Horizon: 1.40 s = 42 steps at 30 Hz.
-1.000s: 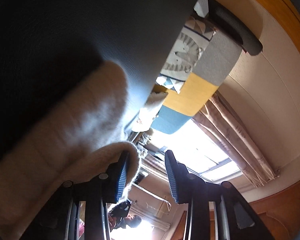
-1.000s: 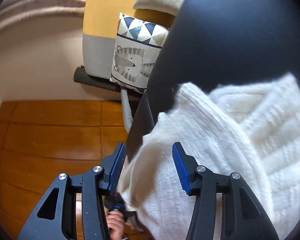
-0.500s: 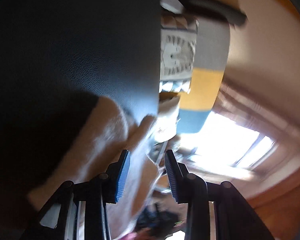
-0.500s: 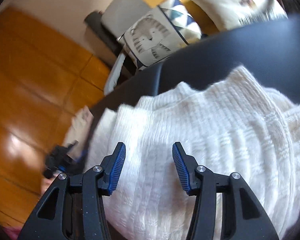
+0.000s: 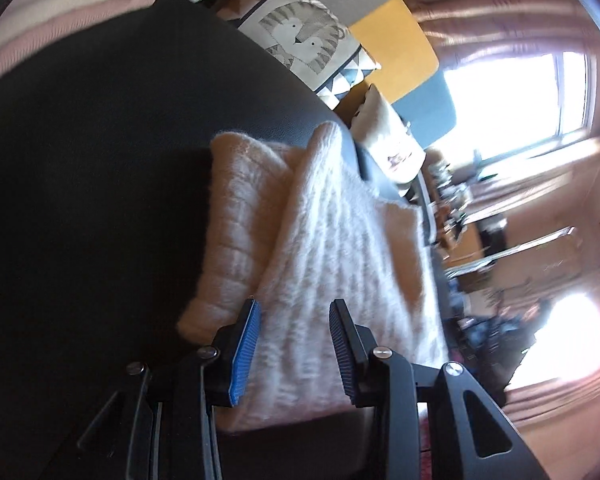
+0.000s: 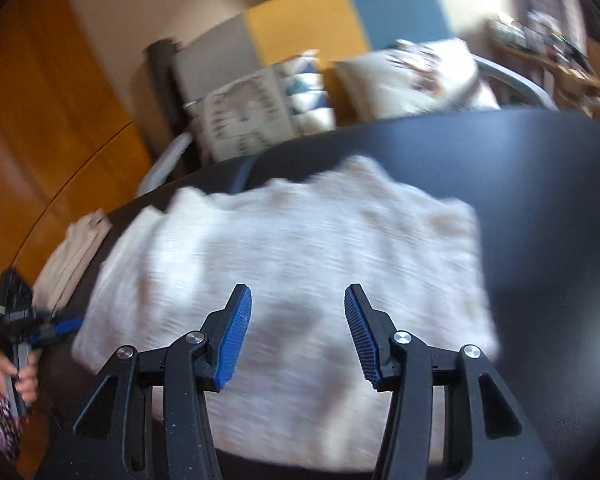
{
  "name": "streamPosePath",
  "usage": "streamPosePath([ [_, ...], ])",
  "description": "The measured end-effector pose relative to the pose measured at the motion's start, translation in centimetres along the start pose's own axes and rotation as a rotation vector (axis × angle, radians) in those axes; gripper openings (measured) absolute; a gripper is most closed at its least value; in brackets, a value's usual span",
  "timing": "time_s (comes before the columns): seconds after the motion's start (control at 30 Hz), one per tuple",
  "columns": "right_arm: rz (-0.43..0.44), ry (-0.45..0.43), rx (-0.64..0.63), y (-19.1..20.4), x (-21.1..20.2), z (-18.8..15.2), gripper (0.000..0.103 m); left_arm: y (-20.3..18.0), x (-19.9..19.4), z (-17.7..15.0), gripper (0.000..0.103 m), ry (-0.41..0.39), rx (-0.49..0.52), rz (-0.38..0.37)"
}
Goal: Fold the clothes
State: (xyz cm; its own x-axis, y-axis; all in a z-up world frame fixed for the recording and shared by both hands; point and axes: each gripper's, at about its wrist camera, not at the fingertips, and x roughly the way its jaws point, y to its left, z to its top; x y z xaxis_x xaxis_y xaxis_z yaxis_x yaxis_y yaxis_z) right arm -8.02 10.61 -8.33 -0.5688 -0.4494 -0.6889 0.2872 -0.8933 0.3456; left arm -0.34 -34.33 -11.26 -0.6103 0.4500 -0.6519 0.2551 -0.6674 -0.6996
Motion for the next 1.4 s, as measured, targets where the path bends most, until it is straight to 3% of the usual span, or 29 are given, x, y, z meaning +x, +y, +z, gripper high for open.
streamPosePath([
  [0.1,-0.034,0.006,0.088,-3.6,-1.5,-0.5,0.052,-0.3,-0.5,-0.8,0.035,-0.024,0.046,0.040],
  [0.2,0.028,0.026,0.125,-5.5,-2.3,-1.1,0.052,-1.2,-0.1,-0.4,0.035,-0.048,0.073,0.055],
  [0.57,0.021,0.086,-0.055,-4.4,-1.7,-3.3,0.052,-3.2,1.9,-1.6,0.035,-0.017,0.266,0.147],
  [0.63,0.023,0.087,-0.119,-3.5,-1.6,-3.5,0.025,-3.5,1.6,-2.0,0.033,-0.022,0.281,0.127],
  [0.7,-0.012,0.119,-0.138,-3.2,-0.8,-3.6,0.020,-4.1,1.7,-2.2,0.024,-0.018,0.315,0.121],
  [0.73,-0.008,0.122,-0.127,-3.3,-0.6,-3.7,0.014,-4.4,1.8,-2.3,0.017,-0.013,0.342,0.137],
  [0.83,0.000,0.117,-0.079,-3.8,-0.5,-3.6,0.010,-5.3,2.1,-2.9,0.007,-0.004,0.417,0.211],
  [1.17,0.025,0.037,0.045,-5.0,-3.0,-2.7,0.007,-5.5,-3.2,-4.9,0.005,-0.136,0.374,0.119],
  [1.27,0.007,0.052,0.046,-5.2,-2.5,-3.0,0.007,-4.6,-2.3,-5.8,0.005,-0.115,0.370,0.180],
  [1.4,-0.010,0.071,0.078,-6.1,-1.7,-3.6,0.007,-1.7,0.0,-6.0,0.006,-0.091,0.254,0.203],
])
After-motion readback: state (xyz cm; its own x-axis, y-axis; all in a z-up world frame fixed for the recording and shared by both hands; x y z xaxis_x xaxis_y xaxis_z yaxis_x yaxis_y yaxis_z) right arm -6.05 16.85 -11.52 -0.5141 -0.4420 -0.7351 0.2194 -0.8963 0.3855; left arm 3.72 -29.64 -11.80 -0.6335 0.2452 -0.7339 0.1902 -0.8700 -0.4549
